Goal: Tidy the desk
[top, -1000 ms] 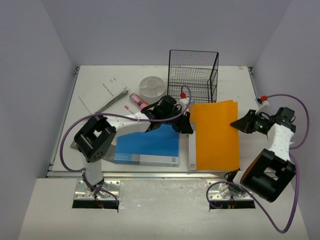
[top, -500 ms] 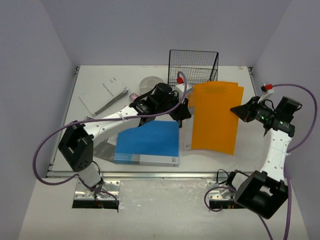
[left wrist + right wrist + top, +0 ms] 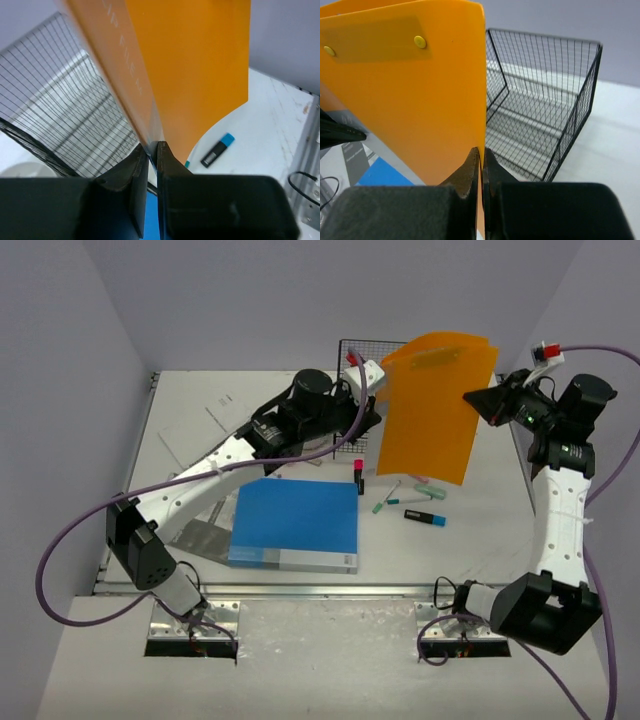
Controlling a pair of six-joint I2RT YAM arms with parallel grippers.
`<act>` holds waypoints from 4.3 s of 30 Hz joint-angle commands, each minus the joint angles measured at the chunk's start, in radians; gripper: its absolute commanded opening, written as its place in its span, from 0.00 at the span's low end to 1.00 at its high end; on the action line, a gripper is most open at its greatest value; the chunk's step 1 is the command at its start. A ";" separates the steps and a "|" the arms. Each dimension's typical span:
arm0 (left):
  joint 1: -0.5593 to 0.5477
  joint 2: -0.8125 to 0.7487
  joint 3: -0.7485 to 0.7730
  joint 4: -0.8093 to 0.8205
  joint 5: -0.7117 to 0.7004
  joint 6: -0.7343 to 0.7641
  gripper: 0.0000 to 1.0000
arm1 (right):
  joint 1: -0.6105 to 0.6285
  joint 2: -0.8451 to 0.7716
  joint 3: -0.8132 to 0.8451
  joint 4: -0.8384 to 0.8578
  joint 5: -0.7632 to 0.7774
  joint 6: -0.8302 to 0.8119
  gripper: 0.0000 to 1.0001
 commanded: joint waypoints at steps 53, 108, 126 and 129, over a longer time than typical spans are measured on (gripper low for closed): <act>0.225 0.499 0.426 0.601 -0.067 0.307 0.00 | 0.316 0.668 0.561 0.559 0.357 -0.070 0.00; 0.283 0.664 0.295 0.559 -0.060 0.139 0.00 | 0.326 0.794 0.403 0.519 0.357 -0.179 0.00; 0.302 0.455 0.464 0.444 -0.237 0.080 0.91 | 0.336 0.699 0.800 0.300 0.458 -0.131 0.98; 0.316 0.422 0.524 0.411 -0.271 0.064 0.98 | 0.336 0.677 0.845 0.278 0.502 -0.155 0.99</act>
